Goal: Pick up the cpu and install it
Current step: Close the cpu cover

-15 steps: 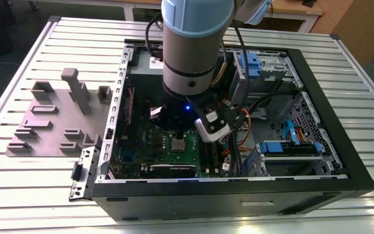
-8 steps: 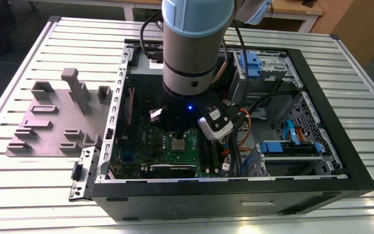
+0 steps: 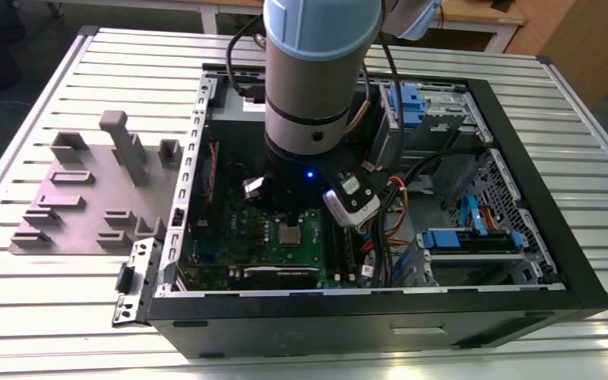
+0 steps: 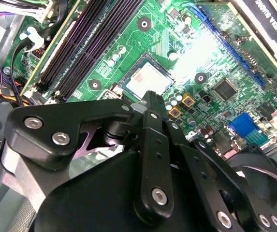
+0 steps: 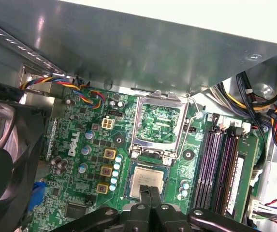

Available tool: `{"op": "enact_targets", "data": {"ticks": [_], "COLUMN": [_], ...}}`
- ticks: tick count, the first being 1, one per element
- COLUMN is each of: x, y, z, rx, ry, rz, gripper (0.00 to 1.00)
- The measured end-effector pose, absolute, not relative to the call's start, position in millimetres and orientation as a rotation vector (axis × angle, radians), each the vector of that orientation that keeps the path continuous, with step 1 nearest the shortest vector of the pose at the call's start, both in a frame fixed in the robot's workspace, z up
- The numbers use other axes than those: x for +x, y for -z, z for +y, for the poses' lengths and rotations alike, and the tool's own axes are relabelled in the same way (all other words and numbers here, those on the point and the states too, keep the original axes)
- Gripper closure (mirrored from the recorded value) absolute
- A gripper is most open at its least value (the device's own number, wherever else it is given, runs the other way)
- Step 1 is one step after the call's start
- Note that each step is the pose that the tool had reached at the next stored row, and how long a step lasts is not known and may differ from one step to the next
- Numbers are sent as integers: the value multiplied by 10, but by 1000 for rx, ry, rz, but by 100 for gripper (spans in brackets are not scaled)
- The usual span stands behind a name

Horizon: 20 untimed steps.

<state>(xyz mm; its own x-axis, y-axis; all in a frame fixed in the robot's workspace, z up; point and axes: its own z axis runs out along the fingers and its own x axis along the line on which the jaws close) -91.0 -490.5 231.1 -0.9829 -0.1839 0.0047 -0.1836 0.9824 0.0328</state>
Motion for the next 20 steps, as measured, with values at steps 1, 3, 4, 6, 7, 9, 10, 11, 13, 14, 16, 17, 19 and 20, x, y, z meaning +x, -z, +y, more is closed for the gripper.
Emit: {"op": "enact_targets", "data": {"ticks": [1, 3, 4, 6, 7, 9, 10, 11, 13, 14, 16, 17, 19, 20], "x": [-910, -910, -910, -905, -896, -864, -850, -847, -847, -847, -846, -846, -846, -846], "y": [-2311, -2311, -2311, -2310, -2310, -2310, -2309, -2309, -2309, -2309, -2309, -2309, -2309, -2309], "z": [-4905, -4905, -4905, -4905, -4905, -4904, -4903, -4904, -4904, -4904, -4903, -4904, -4903, -4903], "rx": [289, 289, 289, 290, 290, 289, 290, 295, 338, 363, 396, 405, 421, 428], "ry": [51, 51, 50, 51, 51, 50, 51, 51, 50, 50, 51, 51, 53, 53], "rz": [-3120, -3120, -3120, -3120, -3120, -3120, -3120, -3120, -3115, -3112, -3110, -3112, -3119, -3122], "gripper": [89, 89, 89, 89, 89, 89, 89, 89, 89, 89, 89, 89, 89, 89]}}
